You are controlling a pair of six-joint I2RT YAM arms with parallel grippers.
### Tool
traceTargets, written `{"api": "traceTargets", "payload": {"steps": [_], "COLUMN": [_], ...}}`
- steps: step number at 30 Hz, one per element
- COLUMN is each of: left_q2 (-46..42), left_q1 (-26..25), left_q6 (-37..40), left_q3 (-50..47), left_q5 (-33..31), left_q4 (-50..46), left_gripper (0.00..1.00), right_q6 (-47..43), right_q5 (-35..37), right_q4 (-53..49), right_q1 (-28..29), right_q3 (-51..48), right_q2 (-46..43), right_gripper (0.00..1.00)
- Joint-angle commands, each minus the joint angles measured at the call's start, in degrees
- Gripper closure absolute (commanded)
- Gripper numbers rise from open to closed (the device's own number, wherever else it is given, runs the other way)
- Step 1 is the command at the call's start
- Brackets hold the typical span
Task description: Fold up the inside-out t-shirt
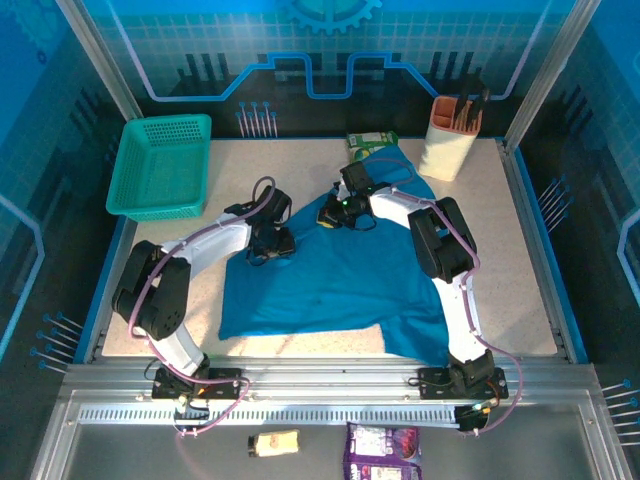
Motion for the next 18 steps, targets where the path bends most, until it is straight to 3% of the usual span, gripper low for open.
{"api": "traceTargets", "payload": {"steps": [1,9,17,18], "left_q2": [1.0,2.7,2.2,1.6], "left_q1": [0.1,0.7,1.9,2.5], "left_q6": [-1.0,-0.3,2.0,2.7], "left_q3": [-0.7,0.1,2.1,2.6], "left_q5": [0.1,-3.5,-4.6,-4.8], "left_q4": [2.0,1.5,1.4,1.3], "left_gripper": [0.67,0.66,1.0,1.0], "right_q6": [-0.1,0.1,2.1,2.7], "right_q5": [0.2,0.3,-1.1,-1.9], "right_q4": [-0.3,-0.2,0.8,1.3], "right_q1": [0.5,0.7,1.2,1.3], "right_q3": [1.4,1.5,0.9,0.0], "right_q2": [1.2,1.2,-1.5,-2.7], "right_gripper": [1.0,1.0,0.99,0.92]}}
